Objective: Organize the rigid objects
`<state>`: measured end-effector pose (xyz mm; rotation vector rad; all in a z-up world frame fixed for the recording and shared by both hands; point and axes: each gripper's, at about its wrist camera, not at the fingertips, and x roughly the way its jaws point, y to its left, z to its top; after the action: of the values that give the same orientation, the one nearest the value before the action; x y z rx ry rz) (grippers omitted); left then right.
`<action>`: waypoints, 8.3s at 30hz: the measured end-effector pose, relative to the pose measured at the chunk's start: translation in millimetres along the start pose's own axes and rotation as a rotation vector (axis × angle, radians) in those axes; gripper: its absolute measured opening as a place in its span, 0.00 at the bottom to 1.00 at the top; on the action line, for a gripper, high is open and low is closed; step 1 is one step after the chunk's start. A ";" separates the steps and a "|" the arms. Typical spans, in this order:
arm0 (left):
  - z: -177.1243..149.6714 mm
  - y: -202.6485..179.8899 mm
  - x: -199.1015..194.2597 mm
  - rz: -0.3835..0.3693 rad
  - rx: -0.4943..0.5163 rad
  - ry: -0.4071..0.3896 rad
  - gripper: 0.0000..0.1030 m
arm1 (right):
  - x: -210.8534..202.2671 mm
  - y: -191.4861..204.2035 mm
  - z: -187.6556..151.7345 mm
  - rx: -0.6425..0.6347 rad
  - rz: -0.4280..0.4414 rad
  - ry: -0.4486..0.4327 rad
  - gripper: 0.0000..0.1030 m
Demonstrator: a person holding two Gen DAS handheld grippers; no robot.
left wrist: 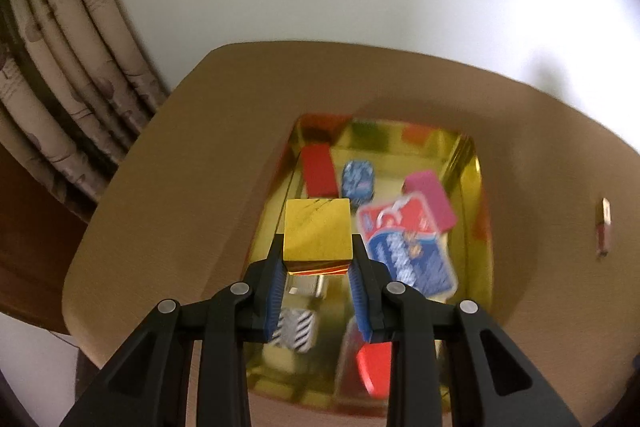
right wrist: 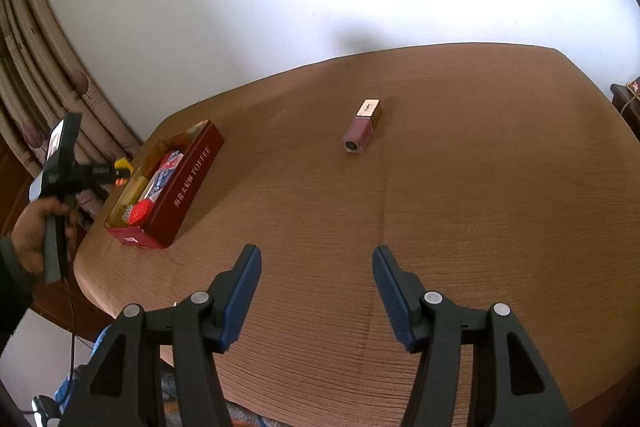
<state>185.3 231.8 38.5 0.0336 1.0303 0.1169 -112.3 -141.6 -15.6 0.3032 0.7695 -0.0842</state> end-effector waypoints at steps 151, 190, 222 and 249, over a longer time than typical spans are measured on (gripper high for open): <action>-175.5 178.3 -78.9 -0.177 -0.615 -0.220 0.84 | 108.1 354.7 63.6 -0.571 -0.074 0.022 0.20; -166.2 176.3 -49.4 -0.207 -0.625 -0.145 0.84 | 231.7 332.6 54.4 -0.402 -0.118 0.226 0.20; -164.7 73.1 -127.0 0.053 -0.181 -0.426 0.99 | 13.3 288.5 19.4 -0.590 -0.310 -0.190 0.63; -172.6 28.8 -129.7 -0.047 -0.073 -0.413 1.00 | -14.1 266.8 41.5 -0.486 -0.309 -0.232 0.64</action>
<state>-31.0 241.0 62.7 -0.0323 0.6138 0.0990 -45.2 99.8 86.1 -0.2852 0.5786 -0.2149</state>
